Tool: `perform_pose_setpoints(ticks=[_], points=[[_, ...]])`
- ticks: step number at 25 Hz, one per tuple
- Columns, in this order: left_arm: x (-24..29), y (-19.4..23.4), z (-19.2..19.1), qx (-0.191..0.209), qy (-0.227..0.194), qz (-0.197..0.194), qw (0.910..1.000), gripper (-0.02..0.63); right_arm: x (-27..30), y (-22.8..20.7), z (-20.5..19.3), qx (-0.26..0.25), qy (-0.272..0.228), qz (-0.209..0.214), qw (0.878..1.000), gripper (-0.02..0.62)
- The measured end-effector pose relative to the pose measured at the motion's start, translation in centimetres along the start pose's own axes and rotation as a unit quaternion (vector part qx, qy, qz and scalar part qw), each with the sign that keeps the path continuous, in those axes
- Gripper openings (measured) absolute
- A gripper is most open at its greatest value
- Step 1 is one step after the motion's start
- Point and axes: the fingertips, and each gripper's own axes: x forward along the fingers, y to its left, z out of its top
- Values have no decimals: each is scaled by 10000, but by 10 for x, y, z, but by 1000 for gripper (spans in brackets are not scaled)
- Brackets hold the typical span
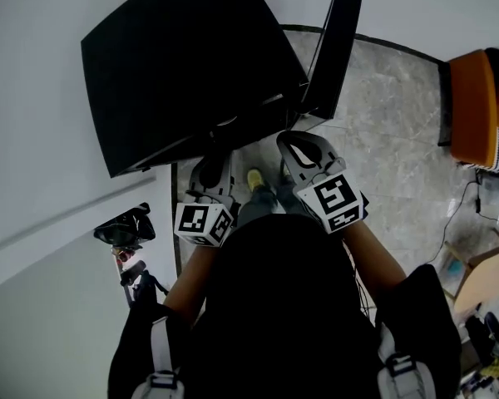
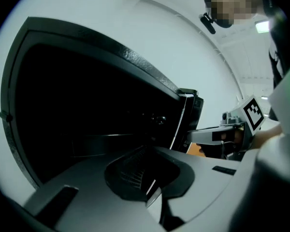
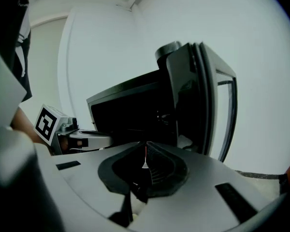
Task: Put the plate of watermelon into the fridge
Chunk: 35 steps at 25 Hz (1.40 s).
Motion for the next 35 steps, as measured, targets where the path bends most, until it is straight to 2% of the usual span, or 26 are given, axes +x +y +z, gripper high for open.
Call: perform_pose_setpoints(ticks=[7, 12, 16, 20, 25, 31, 35], points=[[-6, -16, 27, 179, -255, 116, 9994, 12, -28, -28, 17, -319, -120, -97, 9994, 20], [-16, -18, 34, 217, -378, 278, 9987, 12, -49, -38, 12, -517, -64, -74, 9986, 18], [-22, -23, 36, 258, -422, 391, 9980, 12, -63, -43, 9, -952, -217, -9, 9952, 18], [-28, -29, 40, 267, -466, 439, 9976, 12, -77, -45, 2, -789, -168, -44, 9967, 18], [-47, -32, 42, 251, -612, 365, 9971, 12, -88, -22, -8, -602, 42, -116, 9981, 18], [-91, -34, 33, 215, -777, 238, 9965, 12, -98, 27, -9, -846, -353, -178, 9956, 18], [-133, -34, 26, 300, -889, 299, 9951, 12, -114, 68, -18, -961, -452, -228, 9941, 18]])
